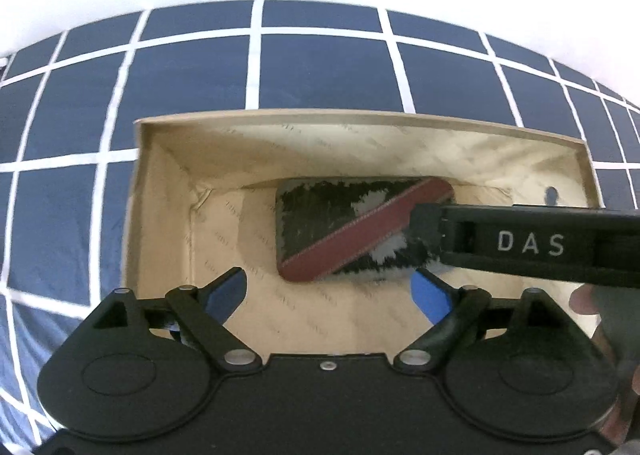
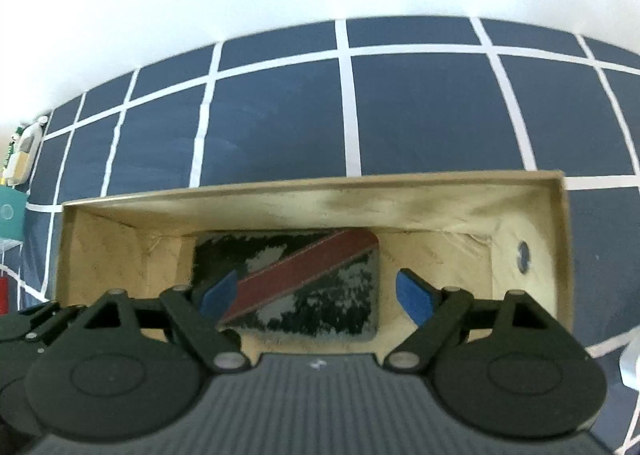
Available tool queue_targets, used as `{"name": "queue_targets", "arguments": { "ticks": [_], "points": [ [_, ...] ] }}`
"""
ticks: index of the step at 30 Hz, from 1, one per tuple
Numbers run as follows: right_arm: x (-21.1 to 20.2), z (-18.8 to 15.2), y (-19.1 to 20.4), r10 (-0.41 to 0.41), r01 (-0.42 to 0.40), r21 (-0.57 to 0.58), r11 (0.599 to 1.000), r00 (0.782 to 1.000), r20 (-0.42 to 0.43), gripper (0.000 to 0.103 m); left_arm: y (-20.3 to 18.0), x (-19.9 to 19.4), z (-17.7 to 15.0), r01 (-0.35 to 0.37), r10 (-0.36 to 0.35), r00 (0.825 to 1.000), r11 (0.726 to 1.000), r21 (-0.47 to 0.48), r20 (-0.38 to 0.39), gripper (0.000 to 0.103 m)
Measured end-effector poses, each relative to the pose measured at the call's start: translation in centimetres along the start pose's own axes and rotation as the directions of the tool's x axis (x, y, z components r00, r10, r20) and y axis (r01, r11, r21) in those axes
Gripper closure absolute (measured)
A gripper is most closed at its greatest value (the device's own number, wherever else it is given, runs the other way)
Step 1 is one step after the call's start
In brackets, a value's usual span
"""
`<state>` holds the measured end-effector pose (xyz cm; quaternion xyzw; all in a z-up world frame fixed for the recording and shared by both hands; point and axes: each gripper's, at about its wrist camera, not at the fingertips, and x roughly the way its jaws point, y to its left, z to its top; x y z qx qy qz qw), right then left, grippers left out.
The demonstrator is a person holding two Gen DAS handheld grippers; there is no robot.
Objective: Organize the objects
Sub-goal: 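Lower the phone case into the box and open the right gripper, then move the right gripper to the white TV remote on the cover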
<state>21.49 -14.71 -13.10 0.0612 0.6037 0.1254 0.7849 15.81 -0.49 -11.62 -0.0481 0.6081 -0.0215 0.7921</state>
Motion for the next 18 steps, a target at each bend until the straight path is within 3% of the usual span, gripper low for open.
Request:
{"name": "queue_targets", "arguments": {
  "ticks": [18],
  "points": [
    [-11.7,-8.5,-0.9,0.012,-0.011,-0.009,1.0,0.992,0.124,0.003,-4.1,-9.6,-9.1,-0.021,0.019,0.996,0.999,0.025,0.086,0.0]
  ]
}}
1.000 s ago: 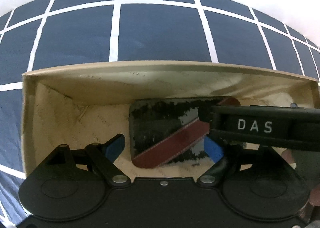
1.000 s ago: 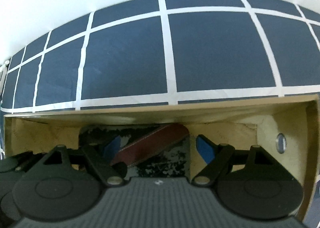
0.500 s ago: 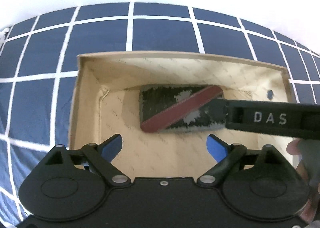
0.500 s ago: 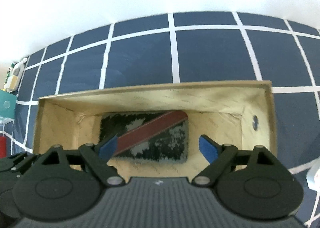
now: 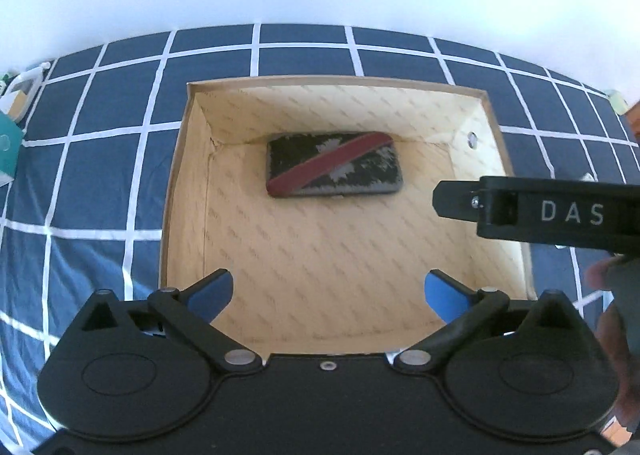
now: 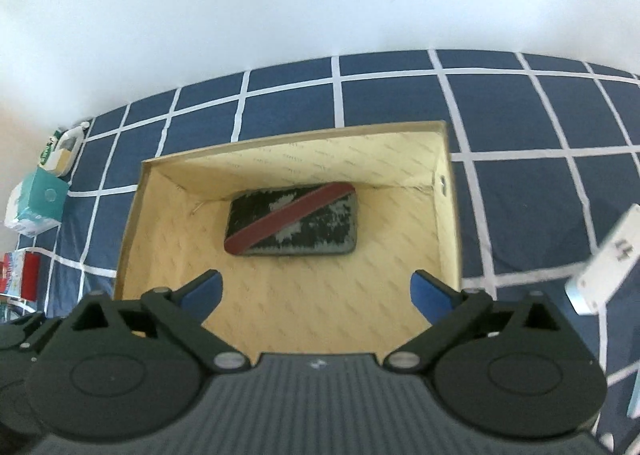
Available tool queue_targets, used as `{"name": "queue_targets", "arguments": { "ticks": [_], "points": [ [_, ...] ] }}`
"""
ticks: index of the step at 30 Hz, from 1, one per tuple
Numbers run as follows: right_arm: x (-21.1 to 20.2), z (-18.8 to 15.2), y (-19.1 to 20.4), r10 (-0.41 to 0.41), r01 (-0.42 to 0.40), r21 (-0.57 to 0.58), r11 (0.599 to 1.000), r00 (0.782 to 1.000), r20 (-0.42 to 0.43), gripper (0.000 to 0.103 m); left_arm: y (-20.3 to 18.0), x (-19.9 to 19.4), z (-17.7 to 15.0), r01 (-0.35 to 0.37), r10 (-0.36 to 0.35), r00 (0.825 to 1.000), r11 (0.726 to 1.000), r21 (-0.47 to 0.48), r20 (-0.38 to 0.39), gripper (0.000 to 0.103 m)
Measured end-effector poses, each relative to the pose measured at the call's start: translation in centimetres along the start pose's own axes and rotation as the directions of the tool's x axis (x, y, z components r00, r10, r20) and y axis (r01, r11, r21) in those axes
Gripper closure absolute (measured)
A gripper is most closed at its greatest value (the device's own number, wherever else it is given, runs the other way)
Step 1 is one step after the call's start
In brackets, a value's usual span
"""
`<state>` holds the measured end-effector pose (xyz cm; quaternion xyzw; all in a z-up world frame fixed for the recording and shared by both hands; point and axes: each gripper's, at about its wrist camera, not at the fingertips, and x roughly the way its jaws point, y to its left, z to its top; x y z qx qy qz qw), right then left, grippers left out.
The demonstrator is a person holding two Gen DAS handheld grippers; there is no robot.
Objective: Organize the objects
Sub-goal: 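Move the right gripper to the white TV remote on the cover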
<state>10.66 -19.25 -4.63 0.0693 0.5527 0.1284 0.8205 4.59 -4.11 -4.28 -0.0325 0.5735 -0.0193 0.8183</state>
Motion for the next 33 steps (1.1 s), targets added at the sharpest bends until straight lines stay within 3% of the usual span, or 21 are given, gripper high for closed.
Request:
{"name": "queue_targets", "arguments": {
  "ticks": [17,27,33],
  "points": [
    [-8.3,-8.4,-2.9,-0.056,0.054,0.031,0.998,0.997,0.058,0.0,-5.1,-5.2,-7.8,0.022,-0.023,0.999,0.998,0.053,0.024,0.0],
    [-10.3,-12.7,-6.3,-0.106,0.104,0.049,0.993,0.994,0.038,0.0,-9.4,-4.8,-11.6,0.027,-0.027,1.0,0.994,0.102,-0.004,0.0],
    [-10.5,-14.4,-9.5,-0.097,0.096,0.052,0.994,0.995,0.018,0.0,-12.4,-3.8,-13.5,0.013,-0.01,1.0,0.997,0.082,-0.028,0.0]
  ]
}}
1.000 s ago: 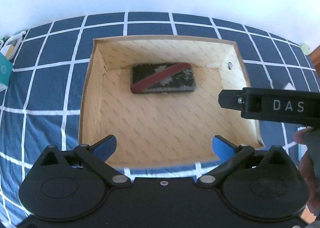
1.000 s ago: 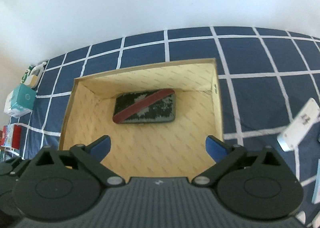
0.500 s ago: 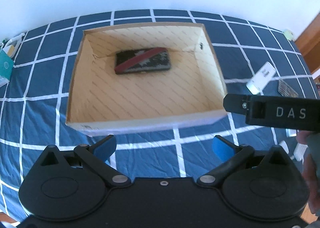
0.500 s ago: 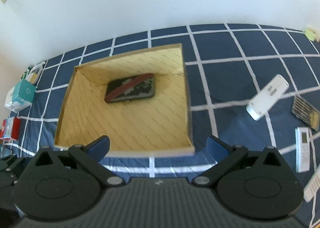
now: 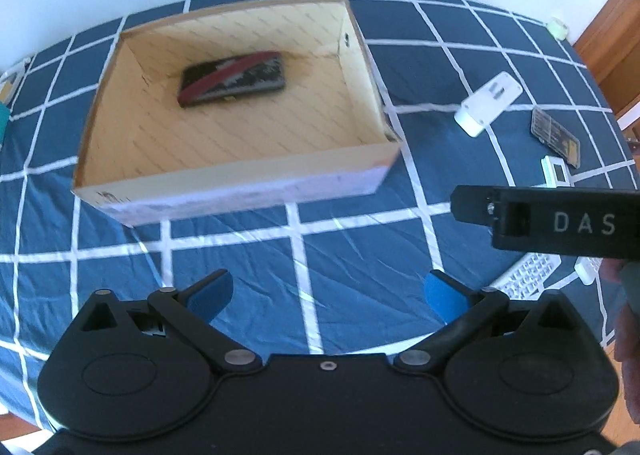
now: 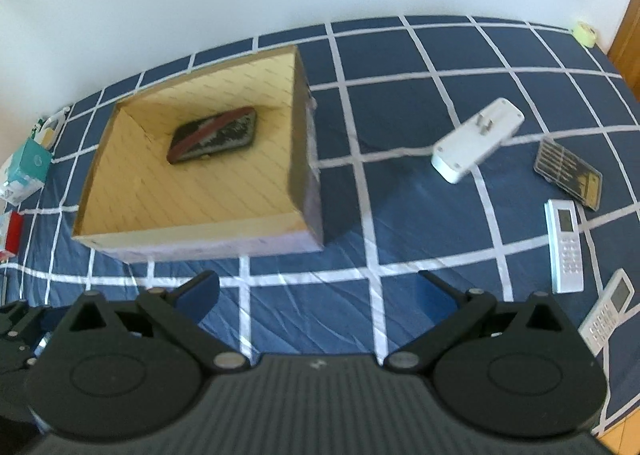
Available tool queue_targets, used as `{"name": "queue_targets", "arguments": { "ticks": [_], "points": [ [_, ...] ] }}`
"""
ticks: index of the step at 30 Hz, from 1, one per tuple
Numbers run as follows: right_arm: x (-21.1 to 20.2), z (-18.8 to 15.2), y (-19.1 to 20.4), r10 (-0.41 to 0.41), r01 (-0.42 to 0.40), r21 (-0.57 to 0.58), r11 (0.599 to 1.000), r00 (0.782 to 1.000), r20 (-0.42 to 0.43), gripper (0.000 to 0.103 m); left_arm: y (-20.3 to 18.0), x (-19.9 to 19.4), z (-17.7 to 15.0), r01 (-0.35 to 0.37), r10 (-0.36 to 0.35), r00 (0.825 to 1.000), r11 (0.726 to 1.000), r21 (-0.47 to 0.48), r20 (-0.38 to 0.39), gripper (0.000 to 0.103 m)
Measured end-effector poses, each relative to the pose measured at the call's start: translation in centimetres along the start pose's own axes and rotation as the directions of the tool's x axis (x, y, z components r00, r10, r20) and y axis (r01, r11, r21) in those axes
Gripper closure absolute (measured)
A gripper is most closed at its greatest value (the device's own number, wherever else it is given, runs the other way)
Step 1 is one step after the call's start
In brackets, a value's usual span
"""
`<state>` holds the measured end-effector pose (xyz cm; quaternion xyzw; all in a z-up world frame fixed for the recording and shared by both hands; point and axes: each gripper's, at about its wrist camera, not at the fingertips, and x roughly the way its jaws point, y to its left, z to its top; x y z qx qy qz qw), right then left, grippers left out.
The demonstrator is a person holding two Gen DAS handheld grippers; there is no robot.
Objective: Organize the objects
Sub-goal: 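Move the right gripper to the white TV remote on the cover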
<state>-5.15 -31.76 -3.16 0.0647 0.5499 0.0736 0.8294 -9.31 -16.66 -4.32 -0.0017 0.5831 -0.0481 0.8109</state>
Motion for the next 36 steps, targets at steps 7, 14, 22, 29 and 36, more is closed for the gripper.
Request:
{"name": "queue_targets", "arguments": {
  "ticks": [7,14,22,29,36],
  "points": [
    [-0.2,-0.9,-5.1,0.007,-0.008,-0.024,1.0,0.999,-0.041,0.0,-4.7,1.7,-1.6,-0.014,0.013,0.999,0.998,-0.056,-0.03,0.0],
    [0.6,-1.5,-10.2,-0.004,-0.006,-0.096,0.995,0.995,-0.1,0.0,-8.6,4.3,-3.4,-0.023,0.012,0.997,0.986,-0.166,-0.07,0.0],
    [3.4,-2.1,-14.4,0.002,-0.035,-0.184,0.982,0.984,-0.176,0.0,-11.8,7.4,-5.7,-0.049,0.016,0.993,0.958,-0.283,-0.12,0.0],
    [6.6,-2.9,-16.9,-0.007,-0.053,-0.236,0.97,0.969,-0.246,0.0,-13.3,10.4,-7.7,-0.064,0.002,0.985,0.931,-0.359,-0.17,0.0],
    [9.4,-3.9,-17.9,-0.009,-0.078,-0.277,0.958,0.954,-0.299,0.0,-13.7,12.4,-8.3,-0.039,-0.035,0.986,0.904,-0.425,-0.165,0.0]
  ]
}}
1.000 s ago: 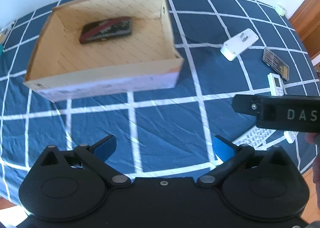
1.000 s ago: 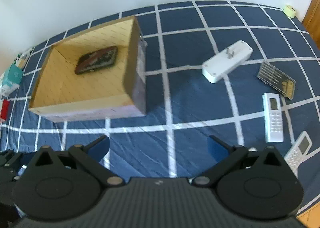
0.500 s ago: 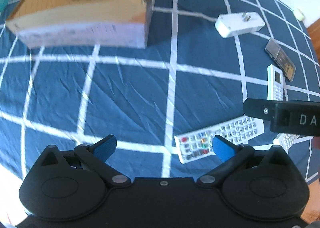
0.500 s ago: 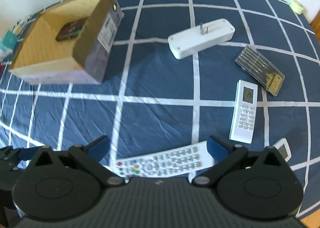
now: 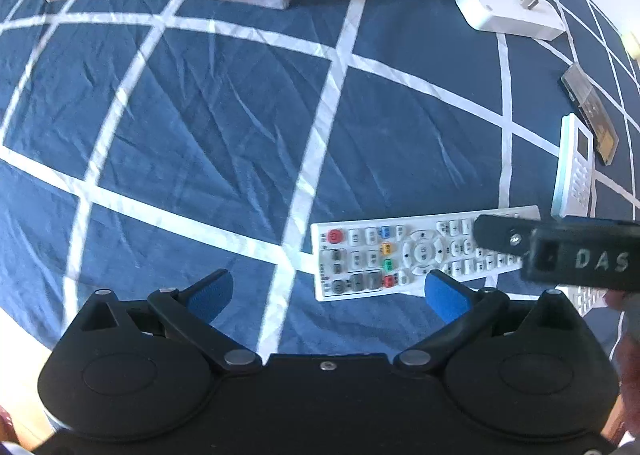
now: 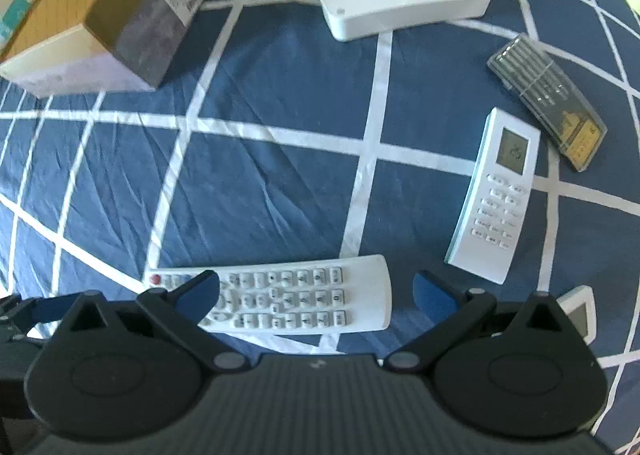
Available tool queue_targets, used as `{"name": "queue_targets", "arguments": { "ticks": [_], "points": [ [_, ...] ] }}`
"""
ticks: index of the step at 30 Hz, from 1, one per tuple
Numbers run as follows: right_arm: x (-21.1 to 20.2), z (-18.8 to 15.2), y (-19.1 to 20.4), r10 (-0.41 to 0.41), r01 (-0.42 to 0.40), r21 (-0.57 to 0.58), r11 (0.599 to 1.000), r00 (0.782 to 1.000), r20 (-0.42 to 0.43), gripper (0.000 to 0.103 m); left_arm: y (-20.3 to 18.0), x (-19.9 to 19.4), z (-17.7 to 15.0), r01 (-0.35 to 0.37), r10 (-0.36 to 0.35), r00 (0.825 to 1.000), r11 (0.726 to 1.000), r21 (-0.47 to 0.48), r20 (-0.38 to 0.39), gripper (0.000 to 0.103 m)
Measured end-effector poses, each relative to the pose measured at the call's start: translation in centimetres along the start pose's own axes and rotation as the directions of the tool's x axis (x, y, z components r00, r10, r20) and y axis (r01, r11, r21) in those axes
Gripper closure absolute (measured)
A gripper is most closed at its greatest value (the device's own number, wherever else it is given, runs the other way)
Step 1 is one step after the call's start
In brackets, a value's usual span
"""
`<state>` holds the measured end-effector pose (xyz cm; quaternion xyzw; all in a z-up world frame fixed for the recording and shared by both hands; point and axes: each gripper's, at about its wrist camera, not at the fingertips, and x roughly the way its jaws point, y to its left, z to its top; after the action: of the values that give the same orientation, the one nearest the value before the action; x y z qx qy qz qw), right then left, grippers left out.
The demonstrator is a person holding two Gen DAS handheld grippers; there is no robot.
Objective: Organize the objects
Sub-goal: 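Move the right gripper to the white TV remote on the cover, then close the right gripper on the white TV remote and lift it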
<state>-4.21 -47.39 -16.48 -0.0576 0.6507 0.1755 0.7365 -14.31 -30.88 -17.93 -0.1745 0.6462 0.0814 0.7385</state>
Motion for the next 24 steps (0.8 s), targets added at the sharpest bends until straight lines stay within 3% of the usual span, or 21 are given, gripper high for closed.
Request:
{"name": "queue_targets", "arguments": {
  "ticks": [10,24],
  "points": [
    [2.8,0.3,-0.9,0.02,-0.022,-0.035,0.999,0.998,-0.051,0.0,-1.3,2.3,0.2,0.03,-0.03,0.999,0.999,-0.013,-0.024,0.0],
    [3.0,0.9,-1.1,0.092,-0.098,-0.077,0.992,0.993,-0.074,0.002,-1.8,2.5,0.6,0.055,-0.056,0.998,0.998,-0.016,-0.024,0.001]
  ]
}}
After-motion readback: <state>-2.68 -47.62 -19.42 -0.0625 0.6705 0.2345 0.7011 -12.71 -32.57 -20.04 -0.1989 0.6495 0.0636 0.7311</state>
